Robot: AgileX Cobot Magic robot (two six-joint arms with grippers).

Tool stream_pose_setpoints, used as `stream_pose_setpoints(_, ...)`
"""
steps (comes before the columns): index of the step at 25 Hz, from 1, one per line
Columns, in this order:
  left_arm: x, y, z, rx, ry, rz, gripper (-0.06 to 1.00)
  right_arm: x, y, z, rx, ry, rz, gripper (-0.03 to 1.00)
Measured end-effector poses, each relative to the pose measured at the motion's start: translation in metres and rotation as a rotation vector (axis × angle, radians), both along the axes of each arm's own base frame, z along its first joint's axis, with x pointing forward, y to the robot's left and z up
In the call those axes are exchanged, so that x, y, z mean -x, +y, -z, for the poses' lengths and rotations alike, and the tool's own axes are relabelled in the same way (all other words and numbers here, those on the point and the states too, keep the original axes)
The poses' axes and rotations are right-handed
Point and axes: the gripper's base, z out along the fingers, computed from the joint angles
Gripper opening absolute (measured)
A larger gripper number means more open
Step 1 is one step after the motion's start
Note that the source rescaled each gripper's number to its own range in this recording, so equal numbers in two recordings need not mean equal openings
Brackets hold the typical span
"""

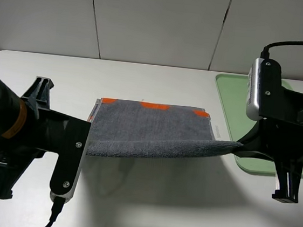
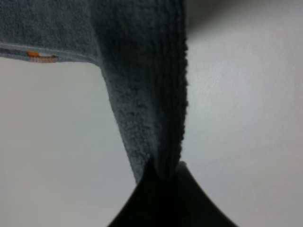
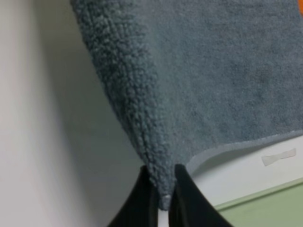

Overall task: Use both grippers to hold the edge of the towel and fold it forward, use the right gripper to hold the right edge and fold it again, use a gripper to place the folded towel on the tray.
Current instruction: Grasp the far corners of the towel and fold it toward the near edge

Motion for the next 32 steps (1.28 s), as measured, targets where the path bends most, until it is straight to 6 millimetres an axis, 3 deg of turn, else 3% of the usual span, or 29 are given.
stream_pose_setpoints(8, -0.004, 0.001, -0.002, -0.017, -0.037, 0.021, 0.00, -0.004, 0.000, -0.002, -0.018, -0.035, 0.035, 0.00)
stream_pose_setpoints(16, -0.031, 0.019, -0.003, 0.041, -0.060, -0.088, 0.00, -0.011, 0.003, 0.005, -0.025, -0.020, 0.062, 0.00)
stream_pose_setpoints(23, -0.047, 0.028, -0.004, 0.092, -0.087, -0.105, 0.00, -0.031, 0.010, 0.020, -0.005, 0.025, 0.087, 0.00)
stream_pose_setpoints(32, -0.066, 0.044, -0.007, 0.129, -0.129, -0.128, 0.00, -0.065, 0.025, 0.022, -0.013, 0.038, 0.101, 0.00)
